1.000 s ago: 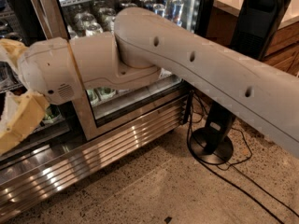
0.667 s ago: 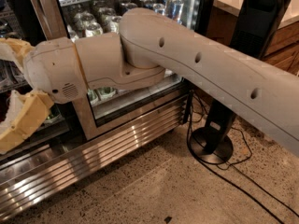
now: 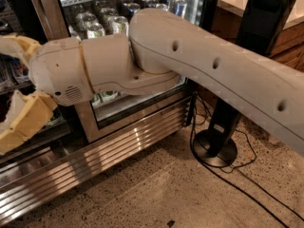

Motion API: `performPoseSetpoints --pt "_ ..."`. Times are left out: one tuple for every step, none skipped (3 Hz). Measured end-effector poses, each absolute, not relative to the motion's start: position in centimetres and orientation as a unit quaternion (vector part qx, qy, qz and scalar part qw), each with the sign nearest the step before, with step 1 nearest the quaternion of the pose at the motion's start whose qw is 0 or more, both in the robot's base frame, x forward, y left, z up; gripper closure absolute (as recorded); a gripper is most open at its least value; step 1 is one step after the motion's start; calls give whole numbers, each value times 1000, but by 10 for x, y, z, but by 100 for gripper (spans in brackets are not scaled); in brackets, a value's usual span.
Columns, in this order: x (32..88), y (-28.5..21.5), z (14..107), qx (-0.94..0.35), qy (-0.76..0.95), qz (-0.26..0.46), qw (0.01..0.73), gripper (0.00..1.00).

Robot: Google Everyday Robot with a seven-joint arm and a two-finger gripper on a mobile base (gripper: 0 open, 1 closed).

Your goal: Open left fridge door

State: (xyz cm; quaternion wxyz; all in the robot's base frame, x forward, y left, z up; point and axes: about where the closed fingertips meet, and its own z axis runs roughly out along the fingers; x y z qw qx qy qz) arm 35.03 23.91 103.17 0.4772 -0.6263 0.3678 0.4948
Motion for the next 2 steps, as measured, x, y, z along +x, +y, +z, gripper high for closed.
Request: performPoseSetpoints --pt "362 222 1032 -593 430 431 527 0" --pt "373 208 1034 -580 447 416 539 0"
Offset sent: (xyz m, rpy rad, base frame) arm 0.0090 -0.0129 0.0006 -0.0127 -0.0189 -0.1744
